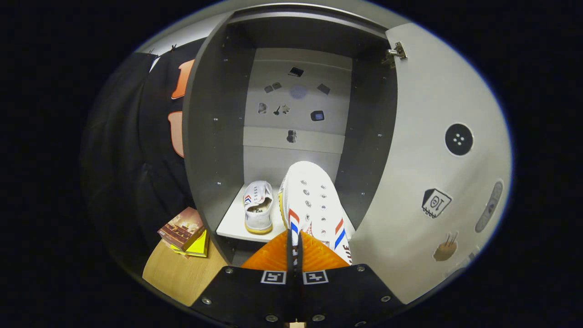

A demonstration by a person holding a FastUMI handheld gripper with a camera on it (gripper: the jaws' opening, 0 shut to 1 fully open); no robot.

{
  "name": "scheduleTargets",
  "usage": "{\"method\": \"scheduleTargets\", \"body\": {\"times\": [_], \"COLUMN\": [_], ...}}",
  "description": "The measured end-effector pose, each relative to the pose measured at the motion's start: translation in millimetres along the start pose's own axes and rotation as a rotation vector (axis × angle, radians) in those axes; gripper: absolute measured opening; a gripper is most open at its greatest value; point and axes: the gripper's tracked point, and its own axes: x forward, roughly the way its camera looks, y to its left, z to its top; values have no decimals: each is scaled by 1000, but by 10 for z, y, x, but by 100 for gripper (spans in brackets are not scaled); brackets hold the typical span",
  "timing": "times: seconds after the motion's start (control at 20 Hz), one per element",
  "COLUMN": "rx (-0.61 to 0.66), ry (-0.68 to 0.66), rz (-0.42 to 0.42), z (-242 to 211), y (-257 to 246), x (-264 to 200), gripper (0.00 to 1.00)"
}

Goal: Open the shoe cabinet door, grab the shoes and put them into the shoe cabinet, then close the shoe cabinet door.

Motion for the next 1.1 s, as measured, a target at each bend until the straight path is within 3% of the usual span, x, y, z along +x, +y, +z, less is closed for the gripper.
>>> {"method": "scheduleTargets", "body": {"times": [0.35,0.65,1.1], "rx": [-30,-20,-22], "ry": [38,146,225], "rz": [-26,-3,22], "z": [233,22,-374], "y": [-134,-136,6], "x": [1100,2059,2639], "gripper": [0,0,1]}}
